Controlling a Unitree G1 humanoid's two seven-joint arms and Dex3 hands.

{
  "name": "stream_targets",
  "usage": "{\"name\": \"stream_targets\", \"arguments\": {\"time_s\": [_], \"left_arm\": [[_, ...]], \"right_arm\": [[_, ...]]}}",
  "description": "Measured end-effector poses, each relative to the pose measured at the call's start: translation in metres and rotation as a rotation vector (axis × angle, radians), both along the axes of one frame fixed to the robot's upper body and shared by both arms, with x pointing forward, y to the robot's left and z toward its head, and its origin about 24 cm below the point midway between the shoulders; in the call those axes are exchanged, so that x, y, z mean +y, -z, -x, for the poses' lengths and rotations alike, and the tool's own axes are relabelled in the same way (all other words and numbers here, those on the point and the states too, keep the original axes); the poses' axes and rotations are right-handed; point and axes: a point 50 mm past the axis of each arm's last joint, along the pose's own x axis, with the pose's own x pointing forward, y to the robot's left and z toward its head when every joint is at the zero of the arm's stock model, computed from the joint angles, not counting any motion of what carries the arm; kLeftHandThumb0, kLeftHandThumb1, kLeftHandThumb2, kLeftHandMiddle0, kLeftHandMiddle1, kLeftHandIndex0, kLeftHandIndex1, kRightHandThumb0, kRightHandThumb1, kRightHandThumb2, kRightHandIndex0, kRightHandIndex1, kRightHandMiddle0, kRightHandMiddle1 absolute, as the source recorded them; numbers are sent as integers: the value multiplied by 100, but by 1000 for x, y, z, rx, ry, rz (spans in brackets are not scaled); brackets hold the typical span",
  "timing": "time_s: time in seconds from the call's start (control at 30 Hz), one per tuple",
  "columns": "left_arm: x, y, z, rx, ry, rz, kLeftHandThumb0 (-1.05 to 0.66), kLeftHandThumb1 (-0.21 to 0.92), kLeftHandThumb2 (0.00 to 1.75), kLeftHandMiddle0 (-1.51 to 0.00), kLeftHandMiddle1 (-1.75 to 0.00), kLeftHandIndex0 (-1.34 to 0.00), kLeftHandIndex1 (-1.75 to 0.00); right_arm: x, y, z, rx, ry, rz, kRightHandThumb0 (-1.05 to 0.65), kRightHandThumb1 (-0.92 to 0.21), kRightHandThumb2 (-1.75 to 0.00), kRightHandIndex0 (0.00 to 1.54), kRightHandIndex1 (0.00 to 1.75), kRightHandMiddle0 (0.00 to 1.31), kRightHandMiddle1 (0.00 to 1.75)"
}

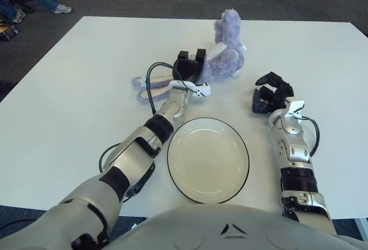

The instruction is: Put the doll into the plate.

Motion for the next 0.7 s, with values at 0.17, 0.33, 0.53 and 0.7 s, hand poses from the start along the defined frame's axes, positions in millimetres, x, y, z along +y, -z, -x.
{"name": "stream_targets", "arguments": {"time_s": [0.17, 0.33, 0.53, 0.7], "left_arm": [[1, 0, 0, -2, 7, -4, 1, 39, 119, -64, -158, -33, -175], [2, 0, 0, -1, 10, -9, 0, 39, 120, -62, -161, -33, -175], [3, -1, -1, 5, 8, 9, 0, 34, 122, -69, -150, -41, -175], [5, -1, -2, 7, 11, 26, 0, 17, 135, -84, -132, -59, -175]], "right_arm": [[0, 0, 0, 3, -1, 0, -2, 7, -165, 90, 175, 83, 144], [0, 0, 0, 4, -4, 0, -2, 7, -165, 90, 175, 83, 144], [0, 0, 0, 4, -6, 0, -2, 7, -165, 90, 175, 82, 145], [1, 0, 0, 4, -7, 0, -2, 6, -165, 90, 175, 82, 145]]}}
